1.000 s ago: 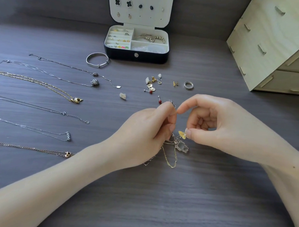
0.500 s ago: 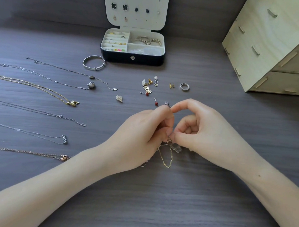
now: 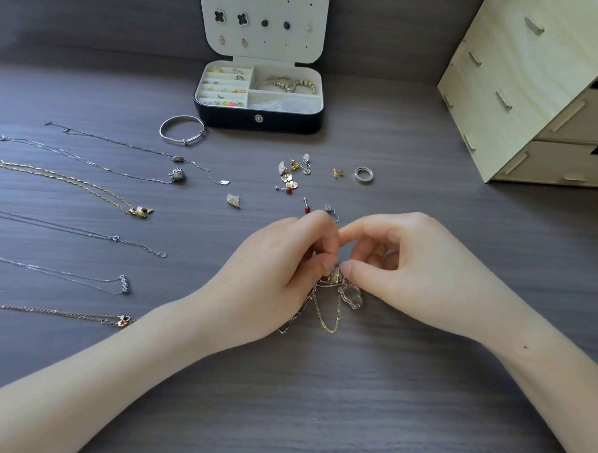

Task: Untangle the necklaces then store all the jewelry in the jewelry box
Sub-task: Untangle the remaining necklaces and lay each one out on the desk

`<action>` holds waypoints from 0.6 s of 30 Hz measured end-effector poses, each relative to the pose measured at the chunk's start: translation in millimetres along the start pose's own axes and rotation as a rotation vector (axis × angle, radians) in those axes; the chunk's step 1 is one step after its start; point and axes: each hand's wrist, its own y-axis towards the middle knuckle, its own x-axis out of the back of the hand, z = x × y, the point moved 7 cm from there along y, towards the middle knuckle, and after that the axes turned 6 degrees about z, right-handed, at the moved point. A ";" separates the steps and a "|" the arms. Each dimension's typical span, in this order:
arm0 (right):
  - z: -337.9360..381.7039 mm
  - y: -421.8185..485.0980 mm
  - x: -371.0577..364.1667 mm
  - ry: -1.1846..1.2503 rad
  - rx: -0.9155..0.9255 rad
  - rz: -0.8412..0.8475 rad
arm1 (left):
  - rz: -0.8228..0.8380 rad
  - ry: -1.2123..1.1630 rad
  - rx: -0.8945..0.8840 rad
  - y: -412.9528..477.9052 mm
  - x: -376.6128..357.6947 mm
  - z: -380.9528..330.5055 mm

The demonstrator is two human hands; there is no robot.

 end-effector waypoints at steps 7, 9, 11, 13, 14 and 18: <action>-2.0 3.1 -3.6 -0.088 0.005 0.022 | -0.018 0.010 -0.009 -0.1 2.1 -2.4; -2.4 3.6 -5.6 -0.126 -0.001 0.004 | -0.015 0.011 -0.007 -0.5 1.5 -2.8; -2.2 3.4 -6.5 -0.161 0.005 -0.025 | -0.014 0.011 -0.009 -0.9 1.5 -3.4; -2.1 3.3 -6.9 -0.187 0.011 -0.044 | -0.010 0.017 -0.009 -0.9 1.6 -3.4; -1.9 3.2 -6.2 -0.184 0.009 -0.044 | -0.006 0.020 -0.008 -0.8 1.8 -3.2; -3.1 3.5 -2.2 -0.110 -0.002 0.038 | 0.009 0.009 -0.027 -2.5 3.5 -3.3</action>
